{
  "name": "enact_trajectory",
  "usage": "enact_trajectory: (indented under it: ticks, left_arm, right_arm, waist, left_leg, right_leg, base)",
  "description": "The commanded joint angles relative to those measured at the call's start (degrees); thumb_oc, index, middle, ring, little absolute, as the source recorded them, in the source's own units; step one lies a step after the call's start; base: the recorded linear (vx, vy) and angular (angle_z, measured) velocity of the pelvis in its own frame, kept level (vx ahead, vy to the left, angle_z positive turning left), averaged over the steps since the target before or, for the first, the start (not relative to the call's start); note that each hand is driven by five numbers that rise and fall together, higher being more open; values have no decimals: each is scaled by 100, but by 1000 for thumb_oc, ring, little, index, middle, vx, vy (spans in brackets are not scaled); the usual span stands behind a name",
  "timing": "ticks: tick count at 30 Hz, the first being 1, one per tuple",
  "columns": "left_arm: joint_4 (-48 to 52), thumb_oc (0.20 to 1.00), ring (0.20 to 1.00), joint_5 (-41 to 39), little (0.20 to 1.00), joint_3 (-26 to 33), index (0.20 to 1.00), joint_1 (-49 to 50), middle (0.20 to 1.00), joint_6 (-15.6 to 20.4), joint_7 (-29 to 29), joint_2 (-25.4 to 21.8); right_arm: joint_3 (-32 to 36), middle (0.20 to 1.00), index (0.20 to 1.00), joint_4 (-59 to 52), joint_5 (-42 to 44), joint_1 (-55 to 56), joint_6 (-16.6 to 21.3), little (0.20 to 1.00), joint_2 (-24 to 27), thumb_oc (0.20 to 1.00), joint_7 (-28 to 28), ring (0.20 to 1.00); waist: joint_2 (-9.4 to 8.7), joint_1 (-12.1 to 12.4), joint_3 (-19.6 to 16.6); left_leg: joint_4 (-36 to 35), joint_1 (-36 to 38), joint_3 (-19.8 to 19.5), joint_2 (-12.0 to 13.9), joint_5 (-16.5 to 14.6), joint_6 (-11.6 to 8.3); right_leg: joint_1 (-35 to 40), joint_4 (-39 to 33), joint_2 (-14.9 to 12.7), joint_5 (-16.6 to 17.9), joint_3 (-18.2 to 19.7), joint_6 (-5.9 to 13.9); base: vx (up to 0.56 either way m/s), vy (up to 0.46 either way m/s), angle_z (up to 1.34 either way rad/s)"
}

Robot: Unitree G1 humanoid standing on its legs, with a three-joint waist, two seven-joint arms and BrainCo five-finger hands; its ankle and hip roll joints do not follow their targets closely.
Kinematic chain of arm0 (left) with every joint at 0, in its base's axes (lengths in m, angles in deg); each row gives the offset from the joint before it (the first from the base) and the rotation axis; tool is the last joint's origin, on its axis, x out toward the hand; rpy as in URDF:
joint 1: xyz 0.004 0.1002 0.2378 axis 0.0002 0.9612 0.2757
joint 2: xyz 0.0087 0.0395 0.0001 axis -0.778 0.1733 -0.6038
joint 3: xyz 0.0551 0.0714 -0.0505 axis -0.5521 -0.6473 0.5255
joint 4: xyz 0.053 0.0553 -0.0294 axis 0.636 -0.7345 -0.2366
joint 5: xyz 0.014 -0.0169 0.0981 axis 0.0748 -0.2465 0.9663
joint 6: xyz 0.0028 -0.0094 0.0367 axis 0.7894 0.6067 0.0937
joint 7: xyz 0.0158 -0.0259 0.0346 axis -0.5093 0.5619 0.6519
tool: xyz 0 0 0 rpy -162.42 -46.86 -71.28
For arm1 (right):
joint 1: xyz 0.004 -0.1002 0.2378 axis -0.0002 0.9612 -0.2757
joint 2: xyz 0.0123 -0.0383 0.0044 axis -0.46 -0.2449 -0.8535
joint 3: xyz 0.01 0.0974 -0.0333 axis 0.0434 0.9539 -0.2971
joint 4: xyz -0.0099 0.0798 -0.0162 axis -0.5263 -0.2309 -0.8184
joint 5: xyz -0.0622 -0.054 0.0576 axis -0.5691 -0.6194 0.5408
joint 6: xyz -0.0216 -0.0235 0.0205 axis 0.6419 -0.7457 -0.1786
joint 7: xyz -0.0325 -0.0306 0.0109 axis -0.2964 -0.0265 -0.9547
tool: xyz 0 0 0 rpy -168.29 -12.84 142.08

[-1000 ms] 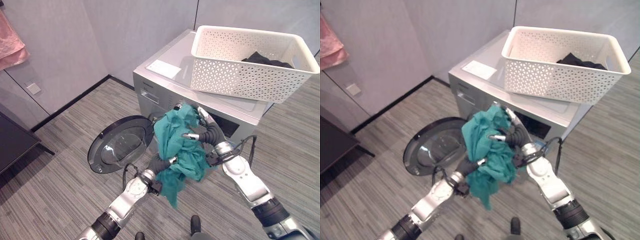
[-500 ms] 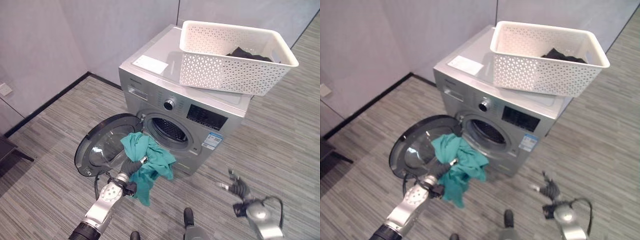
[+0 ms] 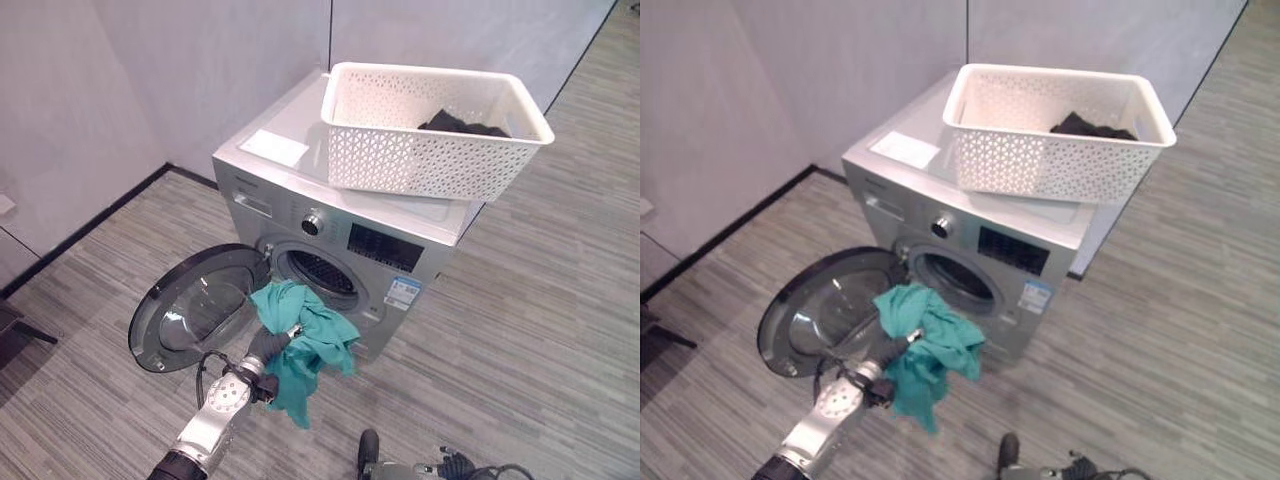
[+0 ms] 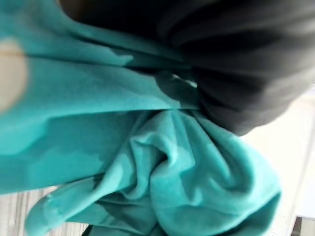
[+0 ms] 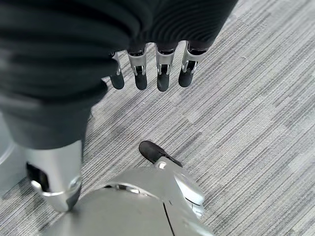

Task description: Grab the laundry basket,head to the washer,open it,put in the laundry and shut it.

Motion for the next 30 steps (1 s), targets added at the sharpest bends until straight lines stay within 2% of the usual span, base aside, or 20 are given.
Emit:
enact_trajectory:
  ticks: [1, 5, 8, 11, 12, 13, 14, 15, 16, 18, 21, 24, 25, 27, 30]
  left_arm:
    - [419, 200, 200, -155, 200, 213, 200, -260, 200, 398, 107, -28]
    - [383, 200, 200, -212, 200, 146, 200, -273, 200, 355, 141, 31]
    - [432, 200, 200, -211, 200, 124, 200, -266, 200, 317, 152, 4]
    - [432, 200, 200, -211, 200, 124, 200, -266, 200, 317, 152, 4]
    - [420, 200, 200, -186, 200, 135, 200, -290, 200, 280, 140, -4]
    - [414, 200, 200, -200, 200, 157, 200, -292, 200, 282, 121, -21]
    - [424, 200, 200, -197, 200, 181, 200, -289, 200, 269, 112, -50]
    - [466, 200, 200, -210, 200, 236, 200, -210, 200, 270, 124, -65]
    - [470, 200, 200, -210, 200, 237, 200, -203, 200, 268, 125, -66]
    - [503, 200, 200, -225, 200, 243, 200, -163, 200, 256, 165, -103]
    - [639, 200, 200, -225, 200, 238, 200, -188, 200, 217, 224, -279]
    - [610, 200, 200, -129, 200, 244, 200, -295, 200, 189, 205, -384]
    - [562, 200, 200, -64, 200, 273, 200, -328, 200, 214, 188, -391]
    - [557, 200, 200, -63, 200, 279, 200, -331, 200, 227, 195, -388]
    - [559, 200, 200, -46, 200, 322, 200, -318, 200, 275, 201, -324]
  right_arm:
    - [-250, 1000, 1000, 240, -216, -19, 44, 1000, -86, 1000, 69, 1000]
    - [-342, 1000, 1000, 188, -243, 71, 61, 1000, -19, 1000, 75, 1000]
    - [-373, 1000, 1000, 194, -231, 27, 74, 1000, 1, 1000, 44, 1000]
    - [-373, 1000, 1000, 194, -231, 26, 74, 1000, 1, 1000, 44, 1000]
    - [-401, 1000, 1000, 98, -189, -93, 79, 1000, 28, 1000, 1, 1000]
    - [-416, 1000, 1000, 1, -151, -167, 88, 1000, 11, 1000, -13, 1000]
    - [-442, 1000, 1000, -76, -147, -230, 71, 1000, 16, 1000, -5, 1000]
    - [-463, 1000, 1000, -113, -190, -242, 55, 1000, -5, 1000, 24, 1000]
    - [-465, 1000, 1000, -114, -191, -238, 54, 1000, -5, 1000, 25, 1000]
    - [-452, 1000, 1000, -73, -241, -296, 7, 1000, -34, 1000, 51, 1000]
    - [-383, 1000, 1000, 5, -196, -403, -39, 1000, -133, 1000, 81, 1000]
    - [-320, 1000, 1000, 4, -125, -494, -72, 1000, -169, 1000, 114, 1000]
    - [-270, 1000, 1000, -65, -82, -463, -65, 1000, -170, 1000, 130, 1000]
    - [-232, 1000, 1000, -67, -60, -452, -73, 1000, -162, 1000, 124, 1000]
    - [-117, 1000, 1000, -40, -29, -438, -108, 1000, -110, 1000, 96, 1000]
  waist:
    - [-376, 0, 87]
    - [-411, 18, 218]
    - [-455, 69, 270]
    - [-455, 68, 270]
    - [-557, 173, 369]
    - [-566, 214, 362]
    - [-557, 260, 379]
    - [-469, 295, 275]
    - [-469, 305, 278]
    - [-390, 430, 216]
    - [-306, 459, 197]
    - [-247, 340, 266]
    - [-185, 274, 269]
    - [-158, 236, 247]
    - [-50, 116, 198]
  left_leg:
    - [61, -287, -128, -803, -368, 71]
    - [744, -569, -315, -781, -416, -36]
    - [796, -784, -379, -676, -239, -118]
    - [796, -785, -379, -676, -239, -118]
    - [665, -1165, -592, -506, -100, -188]
    - [437, -1418, -800, -427, 136, -256]
    - [546, -1636, -782, -422, 202, -284]
    - [557, -1511, -690, -442, 107, -258]
    - [554, -1497, -677, -440, 102, -257]
    - [634, -1429, -772, -629, -54, -188]
    - [592, -1224, -692, -842, -199, 99]
    - [673, -1184, -730, -1028, -275, 322]
    - [645, -1104, -846, -1079, -302, 356]
    - [607, -1062, -916, -1086, -309, 349]
    - [526, -882, -1190, -1102, -405, 326]
  right_leg:
    - [453, 501, -34, -1083, -463, 178]
    - [715, 308, 67, -1171, -487, 2]
    - [790, 207, 21, -1164, -557, -9]
    - [790, 207, 21, -1164, -557, -9]
    - [851, 197, -108, -1164, -587, 53]
    - [899, 167, -124, -1209, -563, 93]
    - [980, 144, -180, -1226, -559, 109]
    - [1097, 113, -210, -1232, -537, 165]
    - [1106, 108, -210, -1229, -525, 167]
    - [1183, 232, -365, -1233, -466, 256]
    - [873, 1265, -602, -1300, -325, 291]
    - [285, 2423, -722, -938, -28, 463]
    - [112, 2508, -750, -831, 126, 473]
    - [81, 2351, -772, -825, 189, 467]
    - [-43, 1486, -958, -713, 660, 504]
  base:
    - [10, -66, 15]
    - [5, -80, 19]
    - [6, 5, 17]
    - [6, 23, 18]
    - [90, 116, 8]
    - [142, 198, 11]
    - [242, 288, 20]
    - [182, 231, 14]
    - [192, 226, -6]
    - [171, 236, -64]
    - [147, 295, -25]
    - [105, 226, 18]
    - [106, 95, 24]
    - [109, 5, 33]
    - [170, -62, 38]
